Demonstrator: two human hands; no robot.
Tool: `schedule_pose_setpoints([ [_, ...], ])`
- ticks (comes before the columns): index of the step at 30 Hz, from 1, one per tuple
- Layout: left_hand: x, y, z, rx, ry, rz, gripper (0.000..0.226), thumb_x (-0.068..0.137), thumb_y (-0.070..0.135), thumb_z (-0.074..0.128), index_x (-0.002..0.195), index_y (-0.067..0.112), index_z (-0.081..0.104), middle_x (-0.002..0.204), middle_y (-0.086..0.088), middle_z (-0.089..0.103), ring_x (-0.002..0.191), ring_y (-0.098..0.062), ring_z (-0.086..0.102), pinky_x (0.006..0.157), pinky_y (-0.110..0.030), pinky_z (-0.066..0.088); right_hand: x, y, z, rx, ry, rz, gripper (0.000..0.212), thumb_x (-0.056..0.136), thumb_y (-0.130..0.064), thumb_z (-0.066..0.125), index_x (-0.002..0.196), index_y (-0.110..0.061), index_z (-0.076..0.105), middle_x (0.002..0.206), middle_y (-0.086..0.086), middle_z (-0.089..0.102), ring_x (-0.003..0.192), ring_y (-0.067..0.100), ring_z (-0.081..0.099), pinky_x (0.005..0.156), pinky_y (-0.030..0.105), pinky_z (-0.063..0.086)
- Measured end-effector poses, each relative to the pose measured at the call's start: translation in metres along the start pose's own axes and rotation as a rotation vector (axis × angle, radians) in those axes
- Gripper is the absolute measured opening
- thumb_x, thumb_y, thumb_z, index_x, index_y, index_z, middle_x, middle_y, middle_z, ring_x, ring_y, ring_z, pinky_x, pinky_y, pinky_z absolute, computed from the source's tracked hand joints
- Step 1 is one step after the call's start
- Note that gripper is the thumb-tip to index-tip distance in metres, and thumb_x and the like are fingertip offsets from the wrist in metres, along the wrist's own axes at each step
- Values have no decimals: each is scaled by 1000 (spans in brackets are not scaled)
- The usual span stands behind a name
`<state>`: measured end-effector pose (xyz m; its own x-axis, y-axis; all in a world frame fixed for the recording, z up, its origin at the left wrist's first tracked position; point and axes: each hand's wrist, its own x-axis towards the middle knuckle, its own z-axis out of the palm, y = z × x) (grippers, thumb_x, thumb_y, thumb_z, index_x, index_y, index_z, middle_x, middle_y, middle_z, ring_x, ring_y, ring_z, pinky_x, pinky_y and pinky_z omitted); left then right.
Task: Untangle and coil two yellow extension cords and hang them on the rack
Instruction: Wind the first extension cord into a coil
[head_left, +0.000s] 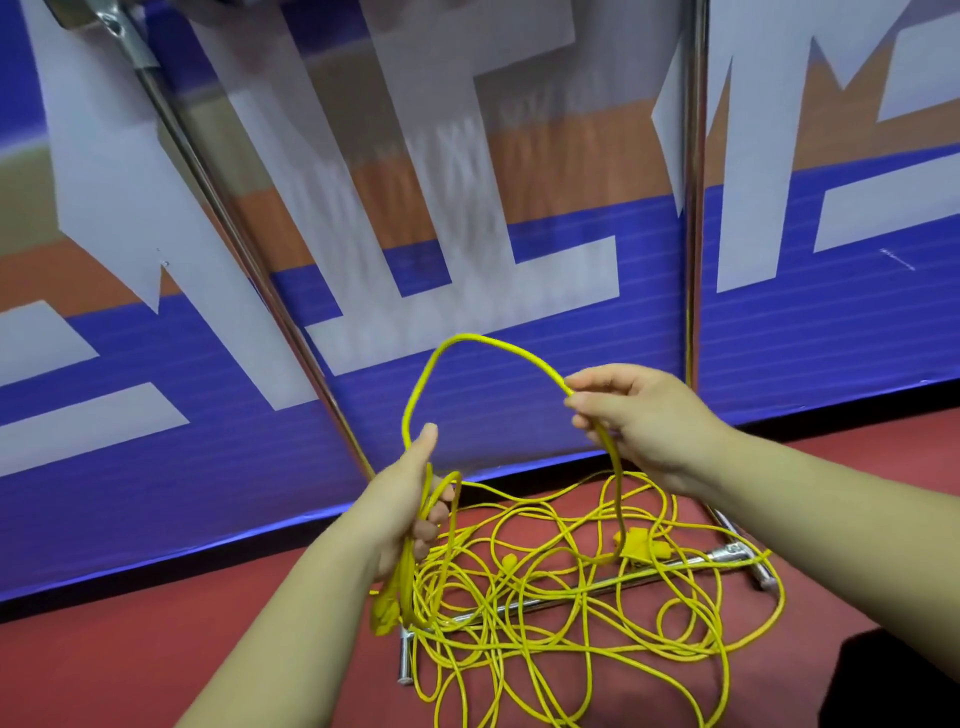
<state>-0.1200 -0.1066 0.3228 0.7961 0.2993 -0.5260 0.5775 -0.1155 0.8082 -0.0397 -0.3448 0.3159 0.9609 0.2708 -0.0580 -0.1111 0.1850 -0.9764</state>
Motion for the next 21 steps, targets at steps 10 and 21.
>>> schedule_pose_setpoints([
  [10, -4, 15, -9, -200, 106, 127, 50, 102, 59, 35, 74, 19, 46, 52, 4, 32, 37, -9, 22, 34, -18, 18, 31, 14, -52, -958, 176, -184, 12, 89, -27, 72, 98, -30, 79, 76, -17, 67, 71, 4, 58, 62, 19, 39],
  [21, -13, 25, -8, -673, -59, 330, 47, 99, 54, 45, 64, 24, 42, 49, 8, 25, 34, -4, 19, 33, -17, 14, 19, 22, -40, -1187, -172, -102, 11, 88, -24, 71, 95, -26, 80, 59, -21, 59, 55, -7, 54, 50, 6, 34],
])
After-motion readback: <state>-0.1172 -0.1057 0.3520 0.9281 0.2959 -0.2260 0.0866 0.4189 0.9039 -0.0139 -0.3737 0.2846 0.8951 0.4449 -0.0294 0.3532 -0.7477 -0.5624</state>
